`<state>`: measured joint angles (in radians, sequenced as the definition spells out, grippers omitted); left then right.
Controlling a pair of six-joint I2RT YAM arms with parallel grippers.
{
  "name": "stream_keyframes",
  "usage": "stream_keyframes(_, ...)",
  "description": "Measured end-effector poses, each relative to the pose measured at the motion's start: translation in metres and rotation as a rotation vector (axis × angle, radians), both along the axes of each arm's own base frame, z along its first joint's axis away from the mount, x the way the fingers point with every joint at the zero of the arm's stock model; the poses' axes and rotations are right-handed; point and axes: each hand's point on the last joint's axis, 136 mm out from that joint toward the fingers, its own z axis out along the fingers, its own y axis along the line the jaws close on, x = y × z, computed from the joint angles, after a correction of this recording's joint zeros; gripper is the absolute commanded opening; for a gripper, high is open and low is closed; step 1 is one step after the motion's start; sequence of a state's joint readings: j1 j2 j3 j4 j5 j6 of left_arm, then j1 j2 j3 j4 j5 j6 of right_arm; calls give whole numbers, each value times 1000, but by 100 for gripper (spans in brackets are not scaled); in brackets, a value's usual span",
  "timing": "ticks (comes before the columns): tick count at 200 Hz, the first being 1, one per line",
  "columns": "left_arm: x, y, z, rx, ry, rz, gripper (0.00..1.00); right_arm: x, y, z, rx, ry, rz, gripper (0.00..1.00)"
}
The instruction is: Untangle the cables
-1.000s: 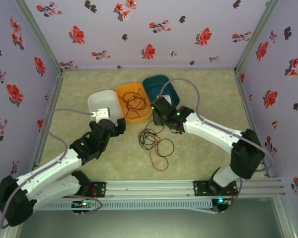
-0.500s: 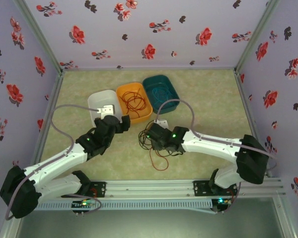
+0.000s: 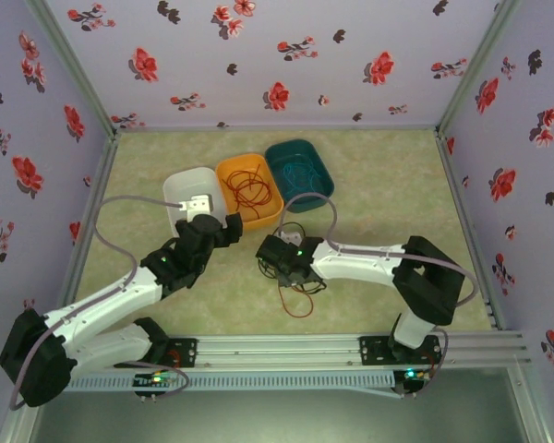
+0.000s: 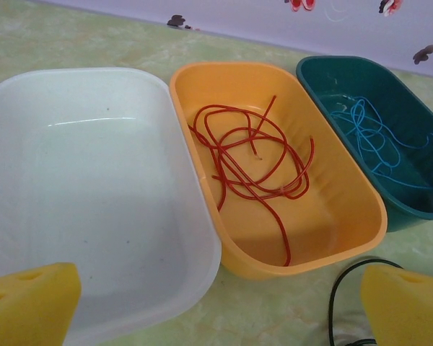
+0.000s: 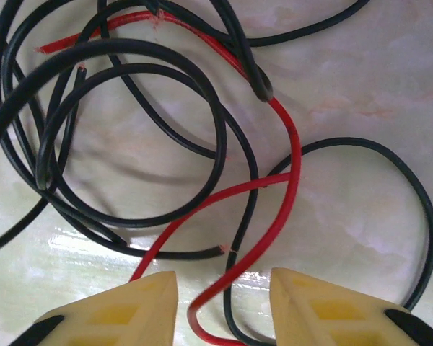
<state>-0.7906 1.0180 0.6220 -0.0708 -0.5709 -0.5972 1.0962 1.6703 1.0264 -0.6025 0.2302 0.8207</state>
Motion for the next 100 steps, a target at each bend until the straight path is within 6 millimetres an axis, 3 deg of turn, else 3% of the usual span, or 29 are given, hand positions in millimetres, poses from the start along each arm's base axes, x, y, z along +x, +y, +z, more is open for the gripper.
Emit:
stream_keyframes(33,-1,1,2,-11,-7,2,100,1,3,-2,-3,5,0,26)
stream_keyframes(64,-2,2,0,-9,-5,2,100,3,3,-5,-3,19,-13,6)
stream_keyframes(100,-2,2,-1,-7,-3,1,100,7,-2,1,-3,8,-28,0)
